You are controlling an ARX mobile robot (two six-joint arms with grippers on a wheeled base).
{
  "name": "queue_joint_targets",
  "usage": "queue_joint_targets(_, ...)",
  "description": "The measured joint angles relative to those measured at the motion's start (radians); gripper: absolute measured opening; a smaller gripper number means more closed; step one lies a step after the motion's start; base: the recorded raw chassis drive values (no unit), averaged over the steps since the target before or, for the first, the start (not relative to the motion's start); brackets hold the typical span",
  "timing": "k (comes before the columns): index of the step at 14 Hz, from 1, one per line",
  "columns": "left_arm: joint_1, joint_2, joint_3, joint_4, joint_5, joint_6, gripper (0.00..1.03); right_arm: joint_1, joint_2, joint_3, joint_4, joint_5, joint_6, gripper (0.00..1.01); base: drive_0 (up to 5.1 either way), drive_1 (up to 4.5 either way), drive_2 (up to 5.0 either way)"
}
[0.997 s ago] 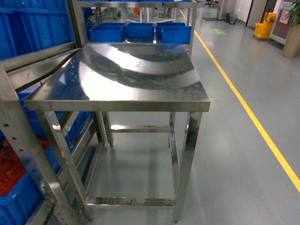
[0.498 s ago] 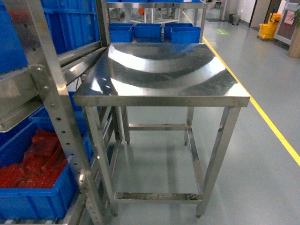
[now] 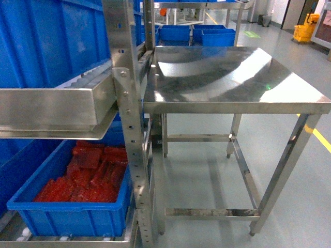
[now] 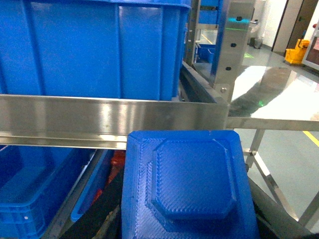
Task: Sort blue parts and orange caps into right shelf containers
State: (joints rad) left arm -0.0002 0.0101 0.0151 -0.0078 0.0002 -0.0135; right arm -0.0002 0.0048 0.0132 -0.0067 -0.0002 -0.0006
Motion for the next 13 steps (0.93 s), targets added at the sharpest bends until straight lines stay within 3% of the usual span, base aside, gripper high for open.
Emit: queue_joint_targets(13, 0.0, 0.0, 0.0, 0.0, 0.0, 0.0, 0.43, 0.0, 0.0, 0.0, 0.001, 0.0, 0.0, 0.45, -4.9, 1.7, 3.0)
